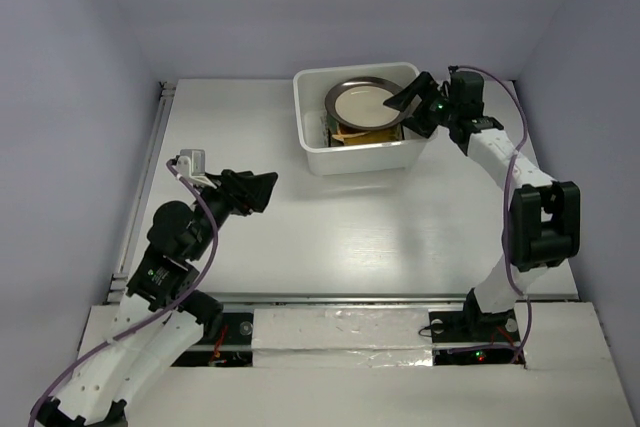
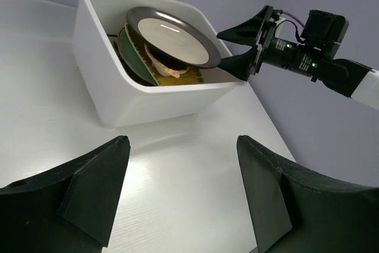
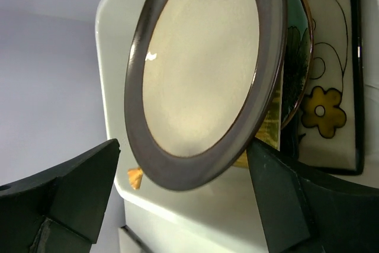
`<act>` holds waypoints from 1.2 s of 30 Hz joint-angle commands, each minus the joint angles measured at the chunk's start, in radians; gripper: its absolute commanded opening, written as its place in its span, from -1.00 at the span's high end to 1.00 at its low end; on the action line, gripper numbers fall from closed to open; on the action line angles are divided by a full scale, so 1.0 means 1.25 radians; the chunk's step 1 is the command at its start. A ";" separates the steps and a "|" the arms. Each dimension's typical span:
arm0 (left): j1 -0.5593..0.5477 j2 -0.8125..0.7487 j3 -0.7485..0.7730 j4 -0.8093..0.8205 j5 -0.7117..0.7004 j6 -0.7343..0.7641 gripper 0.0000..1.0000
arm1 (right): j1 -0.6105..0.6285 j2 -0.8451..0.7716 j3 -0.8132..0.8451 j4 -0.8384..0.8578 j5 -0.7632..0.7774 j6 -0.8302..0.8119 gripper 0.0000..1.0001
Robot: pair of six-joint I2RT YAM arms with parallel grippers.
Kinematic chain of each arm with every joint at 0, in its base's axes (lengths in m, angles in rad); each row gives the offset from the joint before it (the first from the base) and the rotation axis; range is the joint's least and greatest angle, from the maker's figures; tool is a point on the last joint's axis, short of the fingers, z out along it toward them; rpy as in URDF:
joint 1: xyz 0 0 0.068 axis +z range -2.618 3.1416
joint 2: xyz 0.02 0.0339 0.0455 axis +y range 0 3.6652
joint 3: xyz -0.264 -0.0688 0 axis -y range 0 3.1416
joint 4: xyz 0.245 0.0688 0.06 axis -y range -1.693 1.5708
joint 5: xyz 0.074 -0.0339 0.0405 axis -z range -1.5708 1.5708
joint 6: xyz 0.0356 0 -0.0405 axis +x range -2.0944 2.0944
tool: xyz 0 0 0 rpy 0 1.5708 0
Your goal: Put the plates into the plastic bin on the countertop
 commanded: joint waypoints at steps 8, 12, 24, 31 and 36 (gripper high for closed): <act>-0.003 -0.021 0.081 -0.017 -0.065 0.031 -0.45 | 0.009 -0.148 -0.069 -0.009 0.010 -0.073 -0.97; -0.003 -0.020 0.110 -0.050 -0.070 0.048 -0.54 | 0.009 -0.227 -0.113 -0.004 0.005 -0.077 -0.96; -0.003 -0.046 0.173 -0.132 -0.103 0.099 -0.79 | 0.009 -0.636 -0.210 -0.082 0.093 -0.163 0.50; -0.003 -0.063 0.169 -0.162 -0.120 0.113 -0.87 | 0.009 -0.899 -0.224 -0.208 0.282 -0.252 0.77; -0.003 -0.059 0.146 -0.157 -0.109 0.102 -0.87 | 0.009 -0.921 -0.255 -0.211 0.278 -0.256 0.46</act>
